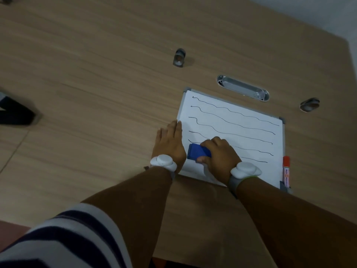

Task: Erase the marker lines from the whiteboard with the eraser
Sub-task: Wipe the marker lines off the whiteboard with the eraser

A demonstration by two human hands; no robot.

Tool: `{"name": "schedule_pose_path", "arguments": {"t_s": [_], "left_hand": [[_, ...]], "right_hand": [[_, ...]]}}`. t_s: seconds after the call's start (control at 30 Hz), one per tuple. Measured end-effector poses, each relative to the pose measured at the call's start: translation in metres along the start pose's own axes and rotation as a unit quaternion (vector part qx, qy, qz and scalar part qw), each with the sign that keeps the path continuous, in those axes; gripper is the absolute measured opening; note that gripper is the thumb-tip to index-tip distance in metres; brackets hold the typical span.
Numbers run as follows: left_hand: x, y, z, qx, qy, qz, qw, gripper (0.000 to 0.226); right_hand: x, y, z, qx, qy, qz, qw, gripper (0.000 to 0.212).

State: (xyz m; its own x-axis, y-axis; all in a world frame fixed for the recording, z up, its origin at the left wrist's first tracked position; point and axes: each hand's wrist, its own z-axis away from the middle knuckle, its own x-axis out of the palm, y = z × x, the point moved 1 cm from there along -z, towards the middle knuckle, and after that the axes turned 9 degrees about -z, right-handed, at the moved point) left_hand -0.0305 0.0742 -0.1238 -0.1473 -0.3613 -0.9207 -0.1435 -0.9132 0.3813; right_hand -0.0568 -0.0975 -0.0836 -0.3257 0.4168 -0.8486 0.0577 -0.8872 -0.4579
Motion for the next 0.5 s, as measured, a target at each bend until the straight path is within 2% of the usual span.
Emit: {"name": "schedule_pose_path", "arguments": {"t_s": [0.1, 0.2, 0.3, 0.4, 0.5], "left_hand": [[0.003, -0.004, -0.003, 0.004, -0.049, 0.013, 0.999, 0.077], [0.005, -0.004, -0.005, -0.001, -0.047, 0.02, 0.999, 0.074], [0.007, -0.002, -0.007, -0.01, -0.031, 0.018, 0.999, 0.067], [0.007, -0.005, -0.006, -0.021, -0.032, 0.024, 0.999, 0.066], [0.007, -0.004, -0.005, -0.023, -0.035, 0.032, 0.999, 0.065]], "right_hand": [[-0.01, 0.003, -0.035, 0.011, 0.031, -0.012, 0.999, 0.039], [-0.024, 0.01, -0.08, 0.016, 0.074, -0.017, 0.997, 0.035], [-0.032, 0.011, -0.112, 0.024, 0.081, -0.023, 0.996, 0.031], [-0.025, 0.003, -0.099, 0.017, 0.071, -0.011, 0.997, 0.032], [-0.009, -0.002, -0.051, -0.037, 0.049, -0.011, 0.998, 0.037]]}}
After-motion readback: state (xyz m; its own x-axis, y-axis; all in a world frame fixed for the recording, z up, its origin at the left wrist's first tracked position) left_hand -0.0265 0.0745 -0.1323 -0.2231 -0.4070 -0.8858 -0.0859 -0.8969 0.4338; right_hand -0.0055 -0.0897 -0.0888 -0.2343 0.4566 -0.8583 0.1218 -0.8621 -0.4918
